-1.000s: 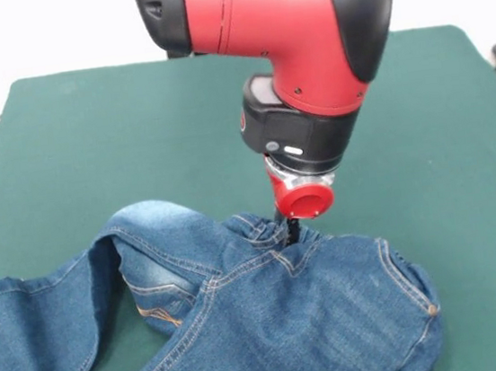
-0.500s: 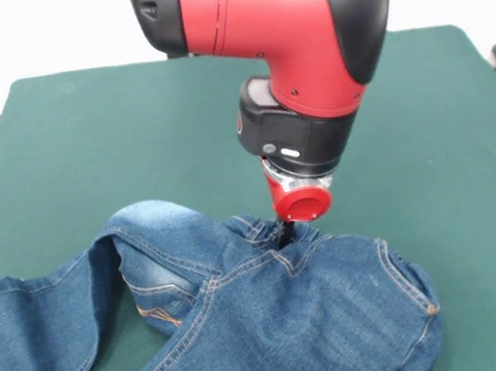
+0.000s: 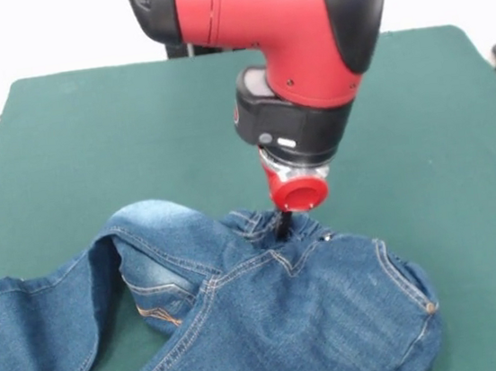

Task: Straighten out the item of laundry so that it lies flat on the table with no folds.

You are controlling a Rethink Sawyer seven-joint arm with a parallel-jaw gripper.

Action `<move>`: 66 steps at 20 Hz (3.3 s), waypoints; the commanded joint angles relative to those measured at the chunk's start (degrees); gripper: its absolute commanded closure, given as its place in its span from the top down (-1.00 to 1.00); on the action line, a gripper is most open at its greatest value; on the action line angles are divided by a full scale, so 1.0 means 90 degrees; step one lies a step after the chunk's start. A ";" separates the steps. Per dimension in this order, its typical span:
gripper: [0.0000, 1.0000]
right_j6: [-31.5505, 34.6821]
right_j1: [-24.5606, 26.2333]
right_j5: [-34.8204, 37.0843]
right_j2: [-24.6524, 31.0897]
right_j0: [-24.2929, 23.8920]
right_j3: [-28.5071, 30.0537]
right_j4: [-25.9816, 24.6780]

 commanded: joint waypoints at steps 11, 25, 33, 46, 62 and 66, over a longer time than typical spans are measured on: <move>-1.00 0.0061 -0.1215 0.1368 0.1556 -0.0486 0.3338 -0.0156; -1.00 0.1096 -0.1311 0.1070 0.1863 -0.0314 0.3955 0.0238; -1.00 0.1427 -0.1458 0.1154 0.1842 -0.0156 0.4210 0.0368; -1.00 0.1467 -0.1578 0.1736 0.1677 -0.0043 0.4337 0.0410; -1.00 0.1540 -0.1864 0.1818 0.1931 -0.0007 0.4821 0.0807; -1.00 0.1726 -0.1839 0.1613 0.1978 0.0123 0.4961 0.0990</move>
